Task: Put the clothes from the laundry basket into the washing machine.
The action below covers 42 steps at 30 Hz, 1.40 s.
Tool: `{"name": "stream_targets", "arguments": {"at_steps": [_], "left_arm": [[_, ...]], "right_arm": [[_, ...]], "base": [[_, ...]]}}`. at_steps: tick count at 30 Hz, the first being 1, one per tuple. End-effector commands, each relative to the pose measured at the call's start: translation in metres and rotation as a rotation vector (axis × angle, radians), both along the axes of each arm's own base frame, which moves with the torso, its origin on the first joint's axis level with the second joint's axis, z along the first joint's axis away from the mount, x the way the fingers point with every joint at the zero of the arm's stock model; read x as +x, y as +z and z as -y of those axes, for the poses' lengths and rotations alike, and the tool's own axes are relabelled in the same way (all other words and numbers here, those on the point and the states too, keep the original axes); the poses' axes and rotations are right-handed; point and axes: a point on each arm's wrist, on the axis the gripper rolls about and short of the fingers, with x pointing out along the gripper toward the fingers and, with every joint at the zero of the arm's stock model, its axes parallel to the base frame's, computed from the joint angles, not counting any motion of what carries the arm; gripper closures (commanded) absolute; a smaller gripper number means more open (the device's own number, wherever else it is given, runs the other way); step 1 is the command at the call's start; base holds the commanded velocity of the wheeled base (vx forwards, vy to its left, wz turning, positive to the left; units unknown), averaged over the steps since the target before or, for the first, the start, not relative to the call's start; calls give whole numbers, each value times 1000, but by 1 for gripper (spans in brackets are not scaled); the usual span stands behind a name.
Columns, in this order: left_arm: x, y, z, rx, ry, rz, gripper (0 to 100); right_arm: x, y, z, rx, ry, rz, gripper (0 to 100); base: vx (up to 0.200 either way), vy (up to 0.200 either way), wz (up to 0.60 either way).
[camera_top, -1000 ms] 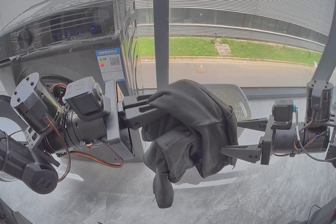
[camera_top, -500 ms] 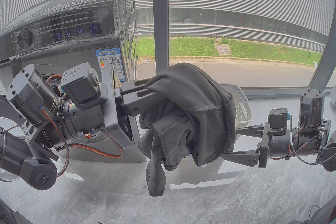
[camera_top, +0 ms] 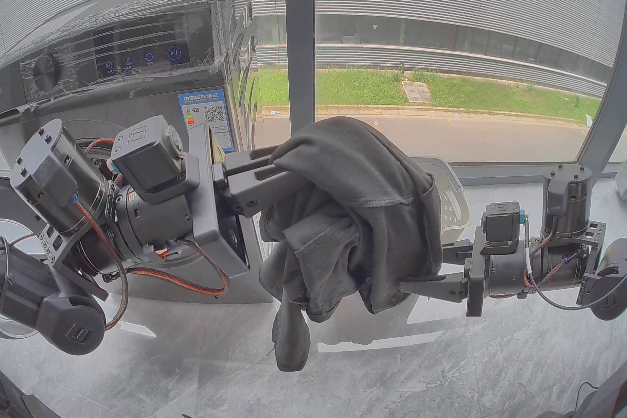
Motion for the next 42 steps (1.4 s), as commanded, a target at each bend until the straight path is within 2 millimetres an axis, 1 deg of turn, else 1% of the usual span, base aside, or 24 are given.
{"name": "stream_targets", "arguments": {"at_steps": [1,6,12,14,16,17,18,19,20,23,24,25,28,31,33,36,37,38,39,41,42], "left_arm": [[-1,0,0,-1,0,0,100],[0,-2,0,5,0,-9,100],[6,-10,-3,21,23,-35,100],[15,-19,-7,37,52,-57,100],[20,-23,-9,45,67,-70,100],[26,-29,-13,55,91,-86,100],[31,-35,-17,65,113,-101,100],[31,-35,-17,65,113,-101,100],[42,-48,-26,85,154,-137,100],[45,-52,-29,89,168,-146,100],[54,-65,-38,90,207,-153,100],[55,-66,-38,89,210,-152,100],[51,-69,-37,86,196,-145,100],[44,-68,-29,88,160,-145,100],[43,-69,-28,90,154,-146,100],[38,-75,-29,105,152,-174,100],[35,-81,-32,117,155,-196,100],[35,-81,-32,117,155,-196,100],[29,-89,-36,136,159,-230,100],[26,-94,-38,145,160,-251,100],[20,-100,-41,158,160,-275,100]], "right_arm": [[1,4,-6,8,17,11,100],[-4,7,-5,15,23,24,100],[-16,22,2,46,22,74,100],[-27,30,8,67,22,101,100],[-32,32,11,76,22,107,100],[-36,35,14,86,19,115,100],[-39,37,16,93,19,121,100],[-39,37,16,93,19,121,100],[-44,42,19,109,16,135,100],[-45,44,19,114,16,139,100],[-49,50,22,131,13,157,100],[-50,51,22,133,12,160,100],[-52,54,23,143,8,168,100],[-52,54,23,143,6,169,100],[-51,54,23,144,6,170,100],[-50,57,23,149,3,179,100],[-49,60,23,154,-1,188,100],[-49,60,23,154,-1,188,100],[-48,65,24,161,-7,202,100],[-47,65,24,163,-11,203,100],[-47,66,24,166,-13,199,100]], "base": [[0,0,0],[0,0,0],[0,0,0],[0,0,0],[0,0,0],[0,0,0],[0,0,0],[0,0,0],[0,0,0],[0,0,0],[0,0,0],[0,0,0],[0,0,0],[0,0,0],[0,0,0],[0,0,0],[0,0,0],[0,0,0],[0,0,0],[0,0,0],[0,0,0]]}}
